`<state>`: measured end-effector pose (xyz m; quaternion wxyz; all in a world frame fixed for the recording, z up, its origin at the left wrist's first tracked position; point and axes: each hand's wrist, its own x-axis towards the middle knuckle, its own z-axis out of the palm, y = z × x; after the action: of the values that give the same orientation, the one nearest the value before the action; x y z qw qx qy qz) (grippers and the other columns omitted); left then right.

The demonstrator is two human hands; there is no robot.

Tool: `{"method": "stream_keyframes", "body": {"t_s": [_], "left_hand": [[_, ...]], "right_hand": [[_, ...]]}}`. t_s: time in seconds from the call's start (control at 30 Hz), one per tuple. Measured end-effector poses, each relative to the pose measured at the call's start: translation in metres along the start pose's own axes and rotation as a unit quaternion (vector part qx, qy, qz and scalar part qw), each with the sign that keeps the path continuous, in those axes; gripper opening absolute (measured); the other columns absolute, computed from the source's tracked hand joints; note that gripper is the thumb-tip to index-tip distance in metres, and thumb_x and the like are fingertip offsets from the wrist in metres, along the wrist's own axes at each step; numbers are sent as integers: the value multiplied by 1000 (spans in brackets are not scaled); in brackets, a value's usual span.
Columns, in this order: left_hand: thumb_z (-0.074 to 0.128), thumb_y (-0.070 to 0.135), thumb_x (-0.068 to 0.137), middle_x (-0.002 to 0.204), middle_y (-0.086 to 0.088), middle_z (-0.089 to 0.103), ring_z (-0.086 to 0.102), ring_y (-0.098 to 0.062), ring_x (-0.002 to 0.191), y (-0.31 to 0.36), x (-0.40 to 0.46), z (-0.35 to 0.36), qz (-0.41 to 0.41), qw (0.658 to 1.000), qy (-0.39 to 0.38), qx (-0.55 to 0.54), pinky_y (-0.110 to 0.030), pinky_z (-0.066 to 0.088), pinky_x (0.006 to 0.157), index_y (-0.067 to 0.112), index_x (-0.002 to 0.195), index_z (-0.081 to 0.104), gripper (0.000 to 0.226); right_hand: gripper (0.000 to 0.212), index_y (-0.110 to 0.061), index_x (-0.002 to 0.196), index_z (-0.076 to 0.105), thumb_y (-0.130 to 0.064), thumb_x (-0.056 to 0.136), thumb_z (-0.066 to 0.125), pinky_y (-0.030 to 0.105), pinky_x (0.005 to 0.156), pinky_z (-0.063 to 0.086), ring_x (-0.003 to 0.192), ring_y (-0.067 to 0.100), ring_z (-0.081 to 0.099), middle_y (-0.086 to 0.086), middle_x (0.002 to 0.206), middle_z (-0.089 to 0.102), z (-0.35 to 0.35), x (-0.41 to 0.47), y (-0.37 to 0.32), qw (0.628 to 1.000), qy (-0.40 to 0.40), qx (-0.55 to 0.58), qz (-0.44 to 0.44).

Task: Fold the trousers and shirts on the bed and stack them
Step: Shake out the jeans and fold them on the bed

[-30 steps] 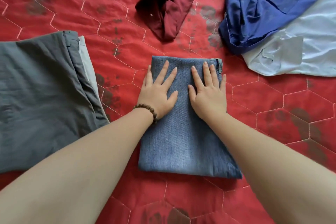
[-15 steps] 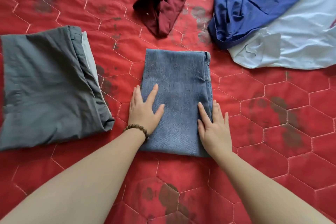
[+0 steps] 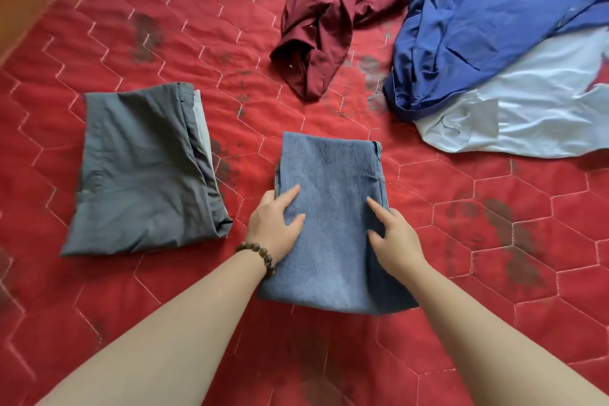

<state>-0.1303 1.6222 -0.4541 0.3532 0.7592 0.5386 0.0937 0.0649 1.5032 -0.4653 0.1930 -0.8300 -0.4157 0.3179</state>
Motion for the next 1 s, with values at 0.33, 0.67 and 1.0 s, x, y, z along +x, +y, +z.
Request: {"method": "stream_keyframes", "body": {"t_s": [0.33, 0.67, 1.0], "left_hand": [[65, 27, 84, 132, -10, 48, 58, -29, 107, -34, -21, -115, 49, 991, 120, 26, -35, 50, 87, 33, 139, 47, 58], [70, 24, 80, 129, -6, 52, 61, -20, 104, -162, 16, -248, 9, 980, 200, 19, -29, 49, 90, 34, 136, 50, 60], [62, 25, 87, 141, 2, 33, 45, -14, 125, -270, 64, -222, -71, 995, 24, -71, -14, 28, 98, 45, 145, 29, 69]], "right_hand": [[64, -40, 143, 38, -12, 89, 56, 33, 80, 45, 100, 26, 57, 0, 127, 49, 14, -19, -129, 991, 71, 10, -110], [62, -43, 144, 33, -15, 92, 51, 37, 87, 48, 112, 27, 56, -3, 148, 37, 117, 24, -297, 982, 53, 7, -183], [66, -42, 147, 22, -14, 94, 48, 38, 96, 45, 124, 28, 49, -4, 158, 14, 198, 70, -293, 993, -69, -52, -80]]}}
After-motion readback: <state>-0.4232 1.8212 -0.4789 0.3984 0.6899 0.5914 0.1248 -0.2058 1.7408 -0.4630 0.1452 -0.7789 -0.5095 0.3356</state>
